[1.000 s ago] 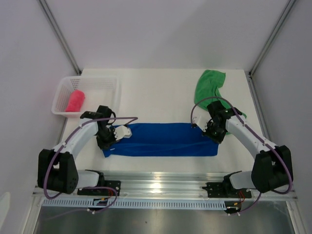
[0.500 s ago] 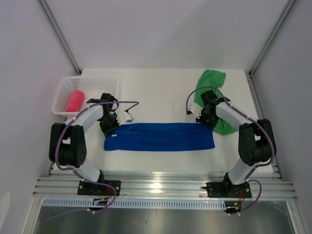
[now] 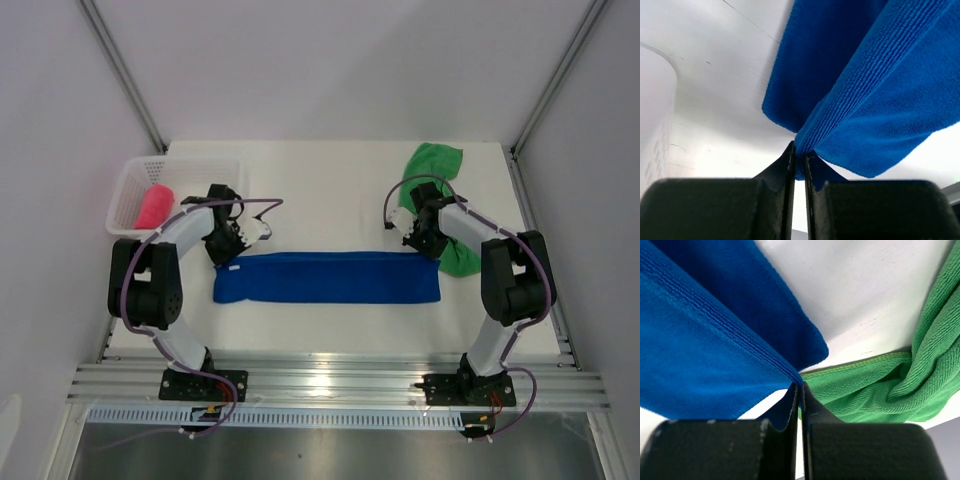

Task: Roll the towels
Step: Fold the towel

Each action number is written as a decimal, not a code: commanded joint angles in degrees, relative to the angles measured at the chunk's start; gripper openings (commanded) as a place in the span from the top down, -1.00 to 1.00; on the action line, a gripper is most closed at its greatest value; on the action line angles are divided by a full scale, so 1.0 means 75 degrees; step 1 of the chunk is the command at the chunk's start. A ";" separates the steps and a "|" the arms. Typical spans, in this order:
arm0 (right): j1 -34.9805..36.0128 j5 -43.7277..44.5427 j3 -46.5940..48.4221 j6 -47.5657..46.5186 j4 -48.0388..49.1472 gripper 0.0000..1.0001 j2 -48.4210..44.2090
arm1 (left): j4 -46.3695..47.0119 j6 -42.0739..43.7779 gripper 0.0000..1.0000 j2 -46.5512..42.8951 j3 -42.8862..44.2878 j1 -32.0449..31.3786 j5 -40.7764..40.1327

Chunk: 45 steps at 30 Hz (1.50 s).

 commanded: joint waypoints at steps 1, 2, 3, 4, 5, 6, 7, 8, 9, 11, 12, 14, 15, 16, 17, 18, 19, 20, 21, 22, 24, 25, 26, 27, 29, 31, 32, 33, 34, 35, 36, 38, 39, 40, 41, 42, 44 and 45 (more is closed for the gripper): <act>-0.0087 0.0367 0.0299 0.0177 0.0283 1.00 0.0141 | 0.0294 -0.0219 0.76 0.0166 0.0360 0.0076 -0.0274; -0.0087 0.0379 0.0299 0.0200 0.0318 1.00 0.0176 | 0.0329 -0.0243 0.76 0.0178 0.0349 0.0088 -0.0286; -0.0087 0.0390 0.0299 0.0212 0.0342 1.00 0.0188 | 0.0364 -0.0243 0.75 0.0190 0.0395 0.0088 -0.0252; -0.0087 0.0391 0.0299 0.0235 0.0377 1.00 0.0223 | 0.0376 -0.0266 0.73 0.0202 0.0407 0.0088 -0.0240; -0.0087 0.0402 0.0299 0.0259 0.0400 1.00 0.0258 | 0.0388 -0.0289 0.72 0.0213 0.0442 0.0088 -0.0216; -0.0087 0.0414 0.0311 0.0282 0.0412 1.00 0.0293 | 0.0411 -0.0301 0.71 0.0248 0.0442 0.0088 -0.0216; -0.0087 0.0472 0.0323 0.0399 0.0494 1.00 0.0317 | 0.0446 -0.0348 0.70 0.0283 0.0477 0.0088 -0.0228; -0.0076 0.0531 0.0323 0.0446 0.0518 1.00 0.0340 | 0.0470 -0.0360 0.70 0.0307 0.0478 0.0088 -0.0239; -0.0087 0.0601 0.0334 0.0481 0.0530 1.00 0.0363 | 0.0493 -0.0372 0.70 0.0307 0.0478 0.0088 -0.0240; -0.0087 0.0683 0.0334 0.0598 0.0646 1.00 0.0399 | 0.0598 -0.0430 0.68 0.0342 0.0466 0.0088 -0.0275; -0.0087 0.0718 0.0334 0.0634 0.0693 1.00 0.0422 | 0.0645 -0.0477 0.66 0.0354 0.0466 0.0088 -0.0310; -0.0087 0.0777 0.0334 0.0774 0.0822 0.90 0.0457 | 0.0798 -0.0535 0.62 0.0401 0.0478 0.0088 -0.0368; -0.0087 0.0859 0.0334 0.0844 0.0881 0.84 0.0481 | 0.0833 -0.0617 0.56 0.0424 0.0489 0.0076 -0.0368; -0.0087 0.0883 0.0346 0.0926 0.0974 0.69 0.0492 | 0.0891 -0.0653 0.53 0.0448 0.0501 0.0076 -0.0368; -0.0087 0.0894 0.0334 0.1032 0.1010 0.64 0.0504 | 0.0927 -0.0723 0.52 0.0506 0.0547 0.0076 -0.0368; -0.0087 0.0871 0.0346 0.1067 0.1010 0.60 0.0516 | 0.0950 -0.0804 0.49 0.0506 0.0536 0.0076 -0.0368; -0.0087 0.0883 0.0334 0.1091 0.1057 0.51 0.0516 | 0.0985 -0.0840 0.47 0.0506 0.0536 0.0076 -0.0496; -0.0087 0.0918 0.0334 0.1138 0.1092 0.49 0.0504 | 0.1113 -0.0887 0.45 0.0483 0.0501 0.0076 -0.0613; -0.0087 0.0964 0.0323 0.1242 0.1185 0.48 0.0469 | 0.1172 -0.0969 0.42 0.0448 0.0489 0.0076 -0.0638; -0.0087 0.0976 0.0311 0.1290 0.1232 0.46 0.0446 | 0.1231 -0.1004 0.40 0.0436 0.0478 0.0076 -0.0661; -0.0087 0.0988 0.0299 0.1372 0.1349 0.44 0.0399 | 0.1290 -0.1121 0.35 0.0366 0.0443 0.0076 -0.0720; -0.0087 0.1023 0.0311 0.1419 0.1385 0.42 0.0341 | 0.1313 -0.1156 0.33 0.0354 0.0442 0.0076 -0.0732; -0.0087 0.1070 0.0311 0.1477 0.1420 0.41 0.0329 | 0.1348 -0.1192 0.33 0.0319 0.0419 0.0076 -0.0801; -0.0087 0.1140 0.0334 0.1548 0.1501 0.41 0.0305 | 0.1360 -0.1250 0.32 0.0261 0.0384 0.0076 -0.0848; -0.0111 0.1304 0.0393 0.1887 0.1572 0.40 0.0212 | 0.1349 -0.1344 0.30 0.0155 0.0372 0.0076 -0.0907; -0.0157 0.1316 0.0475 0.2272 0.1514 0.40 0.0130 | 0.1092 -0.1554 0.25 -0.0008 0.0477 0.0076 -0.0861; -0.0169 0.1340 0.0498 0.2437 0.1468 0.39 -0.0010 | 0.0940 -0.1625 0.23 -0.0102 0.0524 0.0076 -0.0756; -0.0216 0.1328 0.0487 0.2601 0.1421 0.39 -0.0104 | 0.0672 -0.1753 0.18 -0.0207 0.0548 0.0076 -0.0512; -0.0239 0.1316 0.0464 0.2893 0.1385 0.39 -0.0198 | 0.0553 -0.1778 0.15 -0.0440 0.0536 0.0076 -0.0405; -0.0251 0.1177 0.0417 0.3012 0.1373 0.39 -0.0442 | 0.0459 -0.1824 0.13 -0.0547 0.0490 0.0076 -0.0172; -0.0263 0.1095 0.0242 0.3129 0.1408 0.39 -0.0596 | 0.0400 -0.1836 0.12 -0.0653 0.0455 0.0076 -0.0018; -0.0298 0.0745 -0.0050 0.3503 0.1560 0.38 -0.1086 | 0.0189 -0.1848 0.10 -0.0852 0.0349 0.0076 0.0076; -0.0345 0.0557 -0.0145 0.3633 0.1630 0.37 -0.1240 | 0.0142 -0.1837 0.10 -0.0888 0.0279 0.0076 0.0065; -0.0391 0.0346 -0.0227 0.3762 0.1689 0.36 -0.1381 | 0.0177 -0.1825 0.10 -0.0911 0.0197 0.0076 0.0030; -0.0450 0.0065 -0.0286 0.4065 0.1806 0.35 -0.1614 | 0.0235 -0.1848 0.08 -0.0935 0.0173 0.0076 -0.0040; -0.0566 -0.0007 -0.0310 0.4230 0.1819 0.31 -0.1675 | 0.0282 -0.1871 0.08 -0.0912 0.0173 0.0076 -0.0087; -0.0649 -0.0008 -0.0264 0.4721 0.1691 0.30 -0.1757 | 0.0376 -0.1976 0.07 -0.0842 0.0243 0.0076 -0.0239; -0.0708 -0.0077 -0.0228 0.4805 0.1632 0.29 -0.1804 | 0.0388 -0.2024 0.06 -0.0830 0.0324 0.0076 -0.0286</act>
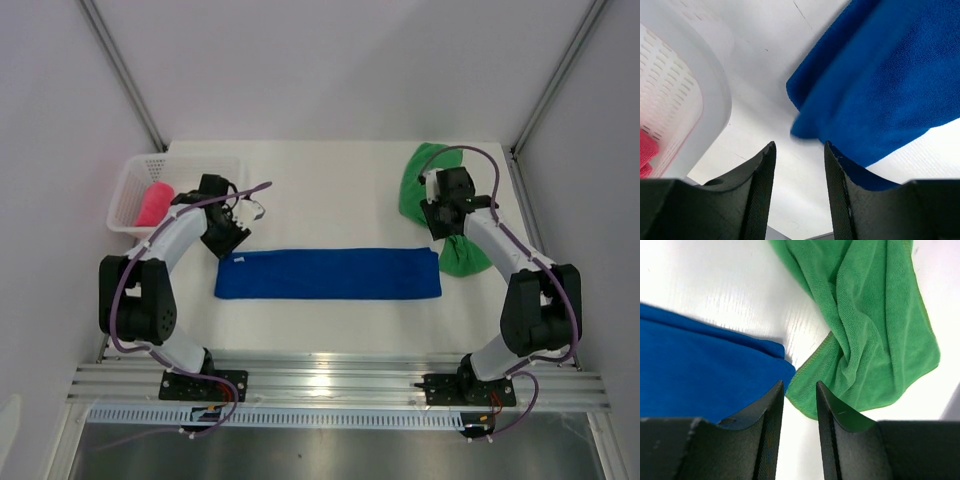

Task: Roll the towels
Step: Fold the towel

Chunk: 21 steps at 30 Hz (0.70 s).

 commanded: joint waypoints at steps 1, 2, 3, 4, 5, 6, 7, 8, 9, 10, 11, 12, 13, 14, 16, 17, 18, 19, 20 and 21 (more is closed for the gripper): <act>-0.0227 -0.0460 -0.0027 0.0959 0.0104 0.29 -0.0274 | 0.0061 -0.0328 0.05 -0.0051 0.0098 0.0067 -0.0181; -0.0239 -0.0483 -0.0085 0.0959 0.0116 0.28 -0.0321 | 0.0189 -0.0386 0.03 -0.0040 0.0156 0.0067 -0.0182; -0.0239 -0.0530 -0.0213 0.0959 0.0150 0.28 -0.0414 | 0.0353 -0.0410 0.00 -0.0040 0.0180 0.0067 -0.0553; -0.0239 -0.0542 -0.0261 0.0971 0.0151 0.28 -0.0450 | 0.0355 -0.0410 0.00 -0.0016 0.0180 0.0067 -0.0557; -0.0239 -0.0589 -0.0296 0.0994 0.0151 0.28 -0.0485 | 0.0482 -0.0445 -0.01 0.0007 0.0203 0.0056 -0.0777; -0.0228 -0.0636 -0.0332 0.1029 0.0162 0.28 -0.0532 | 0.0518 -0.0480 -0.02 0.0054 0.0285 0.0044 -0.0884; -0.0239 -0.0682 -0.0425 0.1134 0.0174 0.28 -0.0648 | 0.0554 -0.0504 -0.02 0.0089 0.0332 0.0044 -0.1001; -0.0239 -0.0683 -0.0472 0.1193 0.0232 0.28 -0.0719 | 0.0565 -0.0527 -0.02 0.0089 0.0390 0.0009 -0.1095; -0.0228 -0.0683 -0.0519 0.1263 0.0233 0.28 -0.0801 | 0.0508 -0.0539 -0.02 0.0008 0.0414 -0.0003 -0.1050; -0.0239 -0.0683 -0.0543 0.1496 0.0233 0.28 -0.0918 | 0.0472 -0.0527 -0.01 -0.0086 0.0391 -0.0038 -0.0991; -0.0274 -0.0613 -0.0554 0.1719 0.0070 0.28 -0.0966 | 0.0449 -0.0504 -0.01 -0.0214 0.0368 -0.0073 -0.0851; -0.0309 -0.0508 -0.0520 0.1976 -0.0070 0.29 -0.0989 | 0.0274 -0.0446 0.00 -0.0355 0.0321 -0.0178 -0.0746; -0.0368 -0.0414 -0.0485 0.2640 -0.0269 0.31 -0.1001 | 0.0110 -0.0399 0.00 -0.0669 0.0112 -0.0260 -0.0640; -0.0554 -0.0263 -0.0415 0.3041 -0.0793 0.33 -0.0966 | -0.0100 -0.0224 0.00 -0.0846 0.0017 -0.0400 -0.0477; -0.0847 -0.0179 -0.0425 0.3862 -0.1416 0.35 -0.0861 | -0.0813 0.0185 0.00 -0.1221 -0.0716 -0.0553 0.0203; -0.1011 -0.0202 -0.0507 0.4469 -0.1918 0.36 -0.0710 | -0.0864 0.0663 -0.03 -0.1618 -0.1001 -0.0635 0.0240; -0.1268 -0.0539 -0.0775 0.4603 -0.2063 0.36 -0.0639 | -0.0806 0.0912 -0.04 -0.1819 -0.1665 -0.0752 0.0147; -0.1364 -0.0670 -0.0963 0.4720 -0.2145 0.36 -0.0580 | -0.0481 0.1401 -0.04 -0.2006 -0.2008 -0.0776 -0.0132; -0.1434 -0.0938 -0.1174 0.4907 -0.2100 0.36 -0.0556 | -0.0303 0.1592 -0.05 -0.2240 -0.2557 -0.0776 -0.0181; -0.1458 -0.1428 -0.1640 0.4978 -0.1983 0.36 -0.0556 | -0.0104 0.1721 -0.05 -0.2324 -0.2980 -0.0776 -0.0449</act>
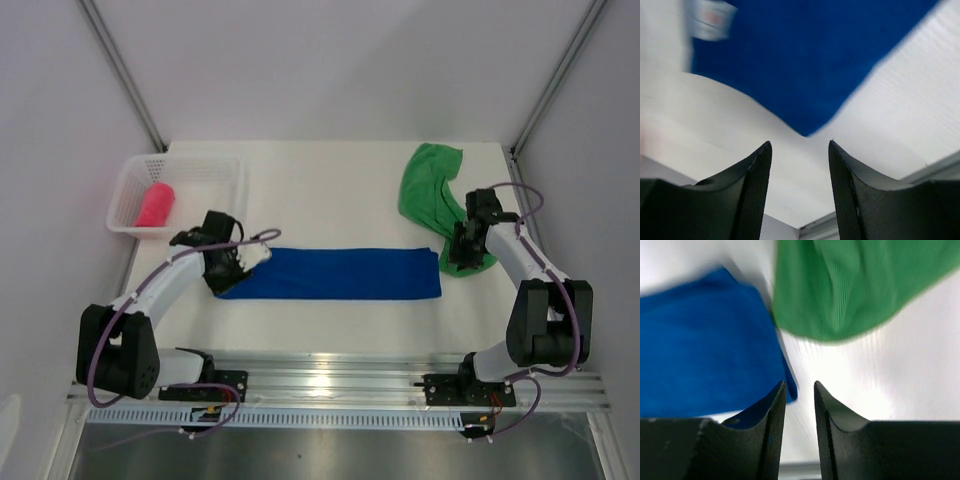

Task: Roll the towels
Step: Fold the towel

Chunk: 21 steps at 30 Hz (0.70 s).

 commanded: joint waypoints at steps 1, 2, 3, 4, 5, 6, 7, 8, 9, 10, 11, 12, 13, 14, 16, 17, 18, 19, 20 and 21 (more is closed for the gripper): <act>-0.0135 -0.1018 -0.0929 0.1251 -0.0561 0.35 0.0083 | 0.0142 0.1212 -0.06 -0.0331 -0.1176 -0.0019 -0.0410; -0.0356 -0.1159 -0.1117 0.1380 -0.0257 0.36 0.0047 | 0.0503 0.1283 -0.06 -0.0343 -0.1433 -0.0019 -0.0481; -0.0369 -0.1312 -0.1270 0.1648 -0.0138 0.35 -0.0046 | 0.0715 0.1307 -0.06 -0.0343 -0.1482 -0.0019 -0.0552; -0.0369 -0.1325 -0.1515 0.1755 0.0025 0.35 -0.0093 | 0.0938 0.1319 -0.06 -0.0332 -0.1506 -0.0019 -0.0634; -0.0369 -0.1325 -0.1610 0.1872 0.0259 0.35 -0.0129 | 0.1172 0.1308 -0.07 -0.0297 -0.1518 -0.0019 -0.0611; -0.0369 -0.1325 -0.1704 0.2013 0.0354 0.34 -0.0175 | 0.1256 0.1296 -0.08 -0.0204 -0.1448 -0.0019 -0.0576; -0.0369 -0.1313 -0.1856 0.2049 0.0494 0.33 -0.0187 | 0.1291 0.1296 -0.08 -0.0168 -0.1436 -0.0019 -0.0414; -0.0381 -0.1336 -0.1939 0.2072 0.0577 0.33 -0.0188 | 0.1269 0.1307 -0.08 -0.0121 -0.1401 -0.0019 -0.0284; -0.0393 -0.1360 -0.2021 0.2107 0.0647 0.33 -0.0199 | 0.1164 0.1354 -0.09 -0.0051 -0.1343 -0.0019 -0.0144; -0.0404 -0.1372 -0.2103 0.2119 0.0718 0.33 -0.0176 | 0.1163 0.1412 -0.10 -0.0016 -0.1389 -0.0019 -0.0061; -0.0439 -0.1372 -0.2277 0.2154 0.0858 0.33 -0.0187 | 0.1198 0.1459 -0.10 0.0043 -0.1482 -0.0030 -0.0014; -0.0475 -0.1349 -0.2360 0.2178 0.0952 0.33 -0.0164 | 0.1337 0.1518 -0.10 0.0206 -0.1541 -0.0030 -0.0037; -0.0487 -0.1372 -0.2442 0.2224 0.1011 0.33 -0.0164 | 0.1431 0.1553 -0.10 0.0312 -0.1634 -0.0030 -0.0083; -0.0545 -0.1453 -0.2571 0.2237 0.1150 0.34 -0.0176 | 0.1467 0.1565 -0.09 0.0441 -0.1681 -0.0030 -0.0130; -0.0569 -0.1535 -0.2654 0.2237 0.1245 0.34 -0.0199 | 0.1514 0.1542 -0.06 0.0721 -0.1763 -0.0030 -0.0247; -0.0580 -0.1524 -0.2724 0.2248 0.1292 0.34 -0.0211 | 0.1642 0.1542 -0.04 0.0758 -0.1810 -0.0030 -0.0433; -0.0604 -0.1536 -0.2759 0.2248 0.1327 0.35 -0.0234 | 0.1771 0.1542 -0.01 0.0805 -0.1904 -0.0030 -0.0505; -0.0627 -0.1571 -0.2795 0.2260 0.1397 0.35 -0.0246 | 0.1923 0.1507 0.12 0.0875 -0.1916 -0.0030 -0.0540; -0.0662 -0.1629 -0.2806 0.2295 0.1410 0.37 -0.0269 | 0.1936 0.1484 0.27 0.0899 -0.1928 -0.0030 -0.0552; -0.0674 -0.1618 -0.2818 0.2295 0.1421 0.41 -0.0304 | 0.1936 0.1448 0.44 0.0922 -0.1916 -0.0030 -0.0552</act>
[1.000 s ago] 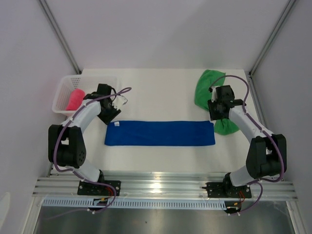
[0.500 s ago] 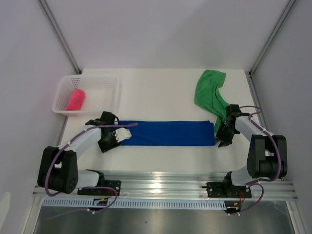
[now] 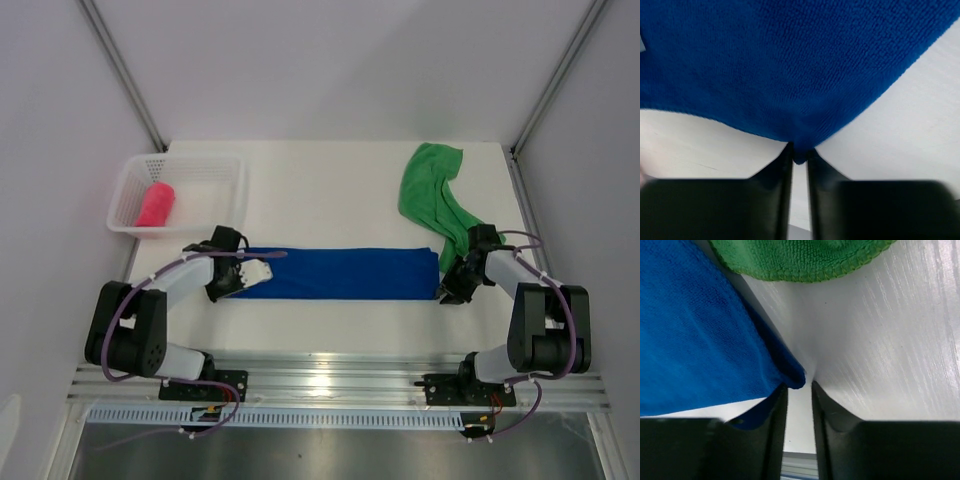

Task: Roll the towels
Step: Fold the towel

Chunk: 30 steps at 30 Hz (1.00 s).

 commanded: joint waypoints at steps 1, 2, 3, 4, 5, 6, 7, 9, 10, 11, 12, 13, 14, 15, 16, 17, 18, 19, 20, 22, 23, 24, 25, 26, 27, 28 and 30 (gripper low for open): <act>-0.0077 0.0128 -0.0265 0.0182 0.0477 0.48 -0.0051 | 0.0552 0.0012 0.72 0.0307 -0.0296 0.0019 0.0071; -0.0077 0.0186 -0.0277 0.0229 0.0489 0.62 -0.0109 | 0.0599 0.0011 0.82 0.0249 -0.0354 0.0031 0.0036; -0.0100 0.0245 -0.0312 0.0218 0.0501 0.70 -0.0226 | 0.0634 0.0011 0.89 0.0214 -0.0378 0.0031 -0.0045; -0.0123 0.0245 -0.0324 0.0229 0.0536 0.77 -0.0285 | 0.0669 0.0000 0.98 0.0167 -0.0424 0.0043 -0.0069; -0.0135 0.0257 -0.0347 0.0218 0.0547 0.86 -0.0321 | 0.0669 -0.0001 0.99 0.0039 -0.0460 0.0054 -0.0070; -0.0159 0.0234 -0.0371 0.0194 0.0559 0.89 -0.0379 | 0.0681 -0.0001 0.99 -0.0043 -0.0483 0.0066 -0.0070; -0.0194 0.0233 -0.0417 0.0171 0.0536 0.94 -0.0380 | 0.0681 -0.0001 0.99 -0.0125 -0.0495 0.0078 -0.0046; -0.0217 0.0222 -0.0453 0.0124 0.0489 1.00 -0.0484 | 0.0576 -0.0001 0.99 -0.0394 -0.0484 0.0125 -0.0011; -0.0229 0.0233 -0.0523 0.0101 0.0419 1.00 -0.0555 | 0.0529 0.0011 0.99 -0.0500 -0.0484 0.0148 0.0059; -0.0241 0.0245 -0.0546 0.0077 0.0395 1.00 -0.0625 | 0.0482 0.0011 0.99 -0.0594 -0.0472 0.0195 0.0117; -0.0241 0.0268 -0.0581 0.0077 0.0360 1.00 -0.0707 | 0.0354 0.0023 0.99 -0.0769 -0.0483 0.0218 0.0153; -0.0241 0.0269 -0.0617 0.0100 0.0302 1.00 -0.0916 | 0.0295 0.0023 0.99 -0.0840 -0.0484 0.0230 0.0188; -0.0241 0.0234 -0.0675 0.0147 0.0290 1.00 -0.1023 | 0.0225 0.0011 0.99 -0.0899 -0.0484 0.0230 0.0200; -0.0241 0.0187 -0.0687 0.0182 0.0267 1.00 -0.1140 | 0.0073 0.0000 0.99 -0.0958 -0.0460 0.0230 0.0200; -0.0241 0.0175 -0.0699 0.0310 0.0127 1.00 -0.1385 | 0.0002 -0.0001 0.99 -0.1016 -0.0483 0.0230 0.0212; -0.0241 0.0175 -0.0676 0.0346 0.0056 1.00 -0.1527 | -0.0091 -0.0012 0.99 -0.1029 -0.0472 0.0230 0.0212; -0.0241 0.0186 -0.0687 0.0405 -0.0026 1.00 -0.1667 | -0.0127 -0.0012 0.99 -0.1075 -0.0495 0.0230 0.0212; -0.0241 0.0210 -0.0687 0.0440 -0.0189 1.00 -0.1935 | -0.0162 -0.0012 0.99 -0.1110 -0.0507 0.0230 0.0223; -0.0229 0.0303 -0.0687 0.0498 -0.0260 1.00 -0.2066 | -0.0209 -0.0001 0.99 -0.1122 -0.0507 0.0230 0.0223; -0.0217 0.0339 -0.0664 0.0685 -0.0471 1.00 -0.2300 | -0.0525 0.0011 0.99 -0.1227 -0.0519 0.0230 0.0258; -0.0194 0.0443 -0.0629 0.0907 -0.0600 1.00 -0.2510 | -0.0688 0.0023 0.99 -0.1274 -0.0519 0.0230 0.0293; -0.0182 0.0514 -0.0617 0.0990 -0.0833 1.00 -0.2617 | -0.0841 0.0069 0.99 -0.1356 -0.0530 0.0230 0.0375; -0.0136 0.0596 -0.0617 0.1061 -0.0928 1.00 -0.2745 | -0.1051 0.0093 0.99 -0.1426 -0.0577 0.0230 0.0387; -0.0077 0.0666 -0.0629 0.1224 -0.1045 1.00 -0.3014 | -0.1158 0.0128 0.99 -0.1578 -0.0589 0.0230 0.0411; 0.0051 0.0818 -0.0640 0.1330 -0.1174 1.00 -0.3155 | -0.1251 0.0186 0.99 -0.1649 -0.0612 0.0230 0.0457; 0.0122 0.0889 -0.0652 0.1412 -0.1430 1.00 -0.3273 | -0.1450 0.0222 0.99 -0.1708 -0.0636 0.0230 0.0481; 0.0297 0.1157 -0.0664 0.1577 -0.1829 1.00 -0.3589 | -0.1638 0.0245 0.99 -0.1767 -0.0648 0.0230 0.0528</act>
